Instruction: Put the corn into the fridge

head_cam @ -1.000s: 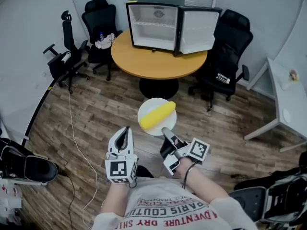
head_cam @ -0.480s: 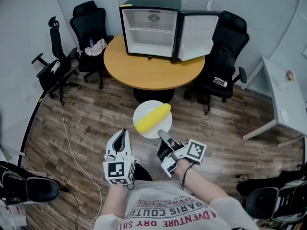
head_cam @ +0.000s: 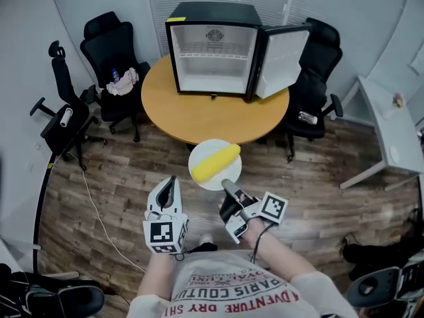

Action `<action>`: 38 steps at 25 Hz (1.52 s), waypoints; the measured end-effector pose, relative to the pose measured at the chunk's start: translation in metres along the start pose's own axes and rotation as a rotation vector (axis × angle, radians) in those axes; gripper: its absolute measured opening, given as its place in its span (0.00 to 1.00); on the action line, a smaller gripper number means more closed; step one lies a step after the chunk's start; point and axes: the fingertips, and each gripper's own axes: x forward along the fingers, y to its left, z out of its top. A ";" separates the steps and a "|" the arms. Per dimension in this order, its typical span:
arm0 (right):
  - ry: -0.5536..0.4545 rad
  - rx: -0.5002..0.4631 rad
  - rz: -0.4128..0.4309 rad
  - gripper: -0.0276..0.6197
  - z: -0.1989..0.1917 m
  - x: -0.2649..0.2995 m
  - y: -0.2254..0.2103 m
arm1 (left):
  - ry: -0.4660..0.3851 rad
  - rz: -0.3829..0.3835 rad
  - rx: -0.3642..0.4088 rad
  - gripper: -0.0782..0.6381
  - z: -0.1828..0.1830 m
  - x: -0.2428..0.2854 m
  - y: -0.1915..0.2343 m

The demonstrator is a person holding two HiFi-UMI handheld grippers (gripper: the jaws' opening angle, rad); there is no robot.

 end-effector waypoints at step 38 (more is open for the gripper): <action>-0.068 0.002 -0.046 0.10 0.241 0.275 -0.005 | 0.031 -0.058 0.009 0.15 0.011 0.348 0.094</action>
